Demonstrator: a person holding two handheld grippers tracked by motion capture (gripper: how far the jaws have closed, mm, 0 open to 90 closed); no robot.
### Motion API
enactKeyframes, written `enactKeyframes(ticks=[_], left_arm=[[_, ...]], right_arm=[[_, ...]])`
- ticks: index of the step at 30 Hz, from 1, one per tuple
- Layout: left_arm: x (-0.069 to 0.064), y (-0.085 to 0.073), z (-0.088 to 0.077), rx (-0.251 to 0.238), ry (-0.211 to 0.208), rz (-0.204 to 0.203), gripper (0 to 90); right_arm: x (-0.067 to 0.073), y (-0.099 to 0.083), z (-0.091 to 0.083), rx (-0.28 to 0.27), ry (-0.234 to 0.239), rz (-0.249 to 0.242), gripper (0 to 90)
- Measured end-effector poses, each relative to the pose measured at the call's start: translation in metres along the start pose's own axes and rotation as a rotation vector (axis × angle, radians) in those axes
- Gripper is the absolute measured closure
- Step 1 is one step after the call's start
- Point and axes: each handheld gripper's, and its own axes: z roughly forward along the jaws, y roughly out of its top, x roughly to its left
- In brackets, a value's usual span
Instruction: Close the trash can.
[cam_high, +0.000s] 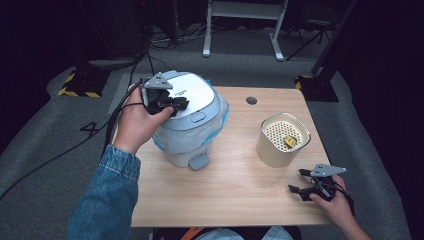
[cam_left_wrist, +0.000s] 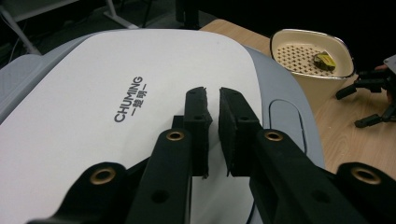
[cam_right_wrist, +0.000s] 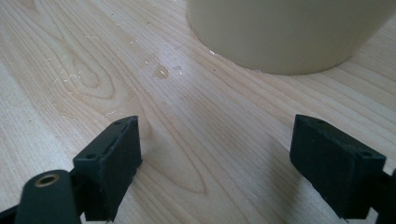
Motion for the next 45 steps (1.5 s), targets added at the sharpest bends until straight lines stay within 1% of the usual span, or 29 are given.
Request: enactKeyframes(ticks=[1,4,5,9,10,11,12,13,14,15,16,17,18,19,20,21,22,23,24,25,26,27,29,31,35,38,40,42,45], left_arm=[[0.0,0.0,0.001,-0.002,-0.01,-0.005,84.9],[-0.004,0.001,0.005,-0.012,0.006,-0.005,88.0],[-0.005,0.002,0.006,-0.012,0.012,0.004,88.5],[-0.008,0.004,0.007,0.005,0.035,0.015,89.5],[-0.009,0.003,0.009,0.026,0.029,0.008,89.7],[-0.009,0.003,0.011,0.016,-0.004,0.001,89.8],[-0.011,0.002,0.012,0.011,-0.054,-0.012,89.9],[-0.012,0.002,0.015,0.004,-0.097,-0.008,89.9],[-0.013,0.001,0.017,-0.008,-0.106,-0.002,89.9],[-0.015,0.002,0.017,-0.01,-0.094,0.0,89.7],[-0.016,0.002,0.016,-0.016,-0.087,-0.001,86.4],[-0.016,0.002,0.016,-0.023,-0.08,0.0,77.0],[-0.016,0.002,0.014,-0.023,-0.063,-0.009,67.4],[-0.016,0.002,0.011,-0.022,-0.048,0.007,60.2],[-0.017,0.002,0.007,-0.032,-0.052,0.005,54.2],[-0.017,0.002,0.002,-0.053,-0.064,-0.005,53.0],[-0.018,0.002,-0.004,-0.084,-0.069,-0.008,50.3],[-0.02,0.0,-0.009,-0.103,-0.069,-0.005,46.1],[-0.021,-0.001,-0.014,-0.105,-0.063,0.0,44.6],[-0.023,-0.004,-0.02,-0.107,-0.037,0.017,43.5],[-0.025,-0.008,-0.024,-0.112,-0.021,0.025,40.5],[-0.027,-0.012,-0.029,-0.111,-0.016,0.02,38.6],[-0.03,-0.02,-0.038,-0.106,-0.013,0.016,38.8],[-0.034,-0.029,-0.046,-0.094,-0.027,0.002,40.0],[-0.043,-0.048,-0.059,-0.109,-0.032,-0.004,39.5],[-0.049,-0.061,-0.064,-0.111,-0.025,0.007,37.8],[-0.052,-0.071,-0.065,-0.1,-0.013,0.014,36.9],[-0.054,-0.081,-0.065,-0.089,-0.012,0.009,36.2],[-0.056,-0.096,-0.064,-0.071,0.008,0.012,35.4]], right_arm=[[0.0,0.0,0.0,0.0,0.0,0.0,16.7],[0.0,0.0,0.0,-0.001,0.001,0.0,16.7],[0.0,0.0,0.0,0.0,0.0,0.0,16.7],[0.0,0.0,0.0,0.0,0.0,0.0,16.7],[0.0,0.0,0.0,-0.001,0.001,0.0,16.7],[0.0,0.0,0.0,-0.001,0.001,0.0,16.9],[0.0,0.0,0.0,-0.002,0.002,0.0,17.0],[0.0,0.0,0.0,-0.001,0.002,0.001,17.0],[0.0,0.0,0.0,-0.001,0.002,0.001,17.0],[0.001,0.0,0.0,-0.001,0.003,0.001,17.1],[0.001,0.0,-0.001,-0.001,0.003,0.001,17.1],[0.001,0.0,-0.001,-0.001,0.003,0.001,17.1],[0.001,0.0,-0.001,-0.001,0.003,0.001,17.1],[0.001,0.0,-0.001,-0.001,0.003,0.001,17.1],[0.001,0.0,-0.001,-0.001,0.003,0.001,17.0],[0.0,0.0,-0.001,-0.001,0.003,0.001,17.1],[0.0,0.0,-0.001,-0.001,0.003,0.001,17.0],[0.0,0.0,-0.001,-0.001,0.004,0.001,17.0],[0.0,0.0,-0.001,-0.001,0.004,0.002,17.0],[0.0,0.0,-0.001,-0.001,0.004,0.001,17.0],[0.0,0.0,-0.001,-0.001,0.004,0.002,17.0],[0.0,0.0,-0.001,-0.001,0.004,0.002,17.0],[0.0,0.0,0.0,-0.001,0.004,0.0,17.0],[0.0,0.0,-0.001,-0.001,0.004,0.001,17.0],[0.0,0.0,-0.001,-0.001,0.004,0.0,17.0],[0.0,0.0,-0.001,-0.001,0.004,0.002,17.0],[0.0,0.0,-0.001,-0.001,0.004,0.001,17.0],[0.0,0.0,-0.001,-0.001,0.004,0.002,17.0],[0.0,0.0,0.0,-0.001,0.004,0.001,17.0]])
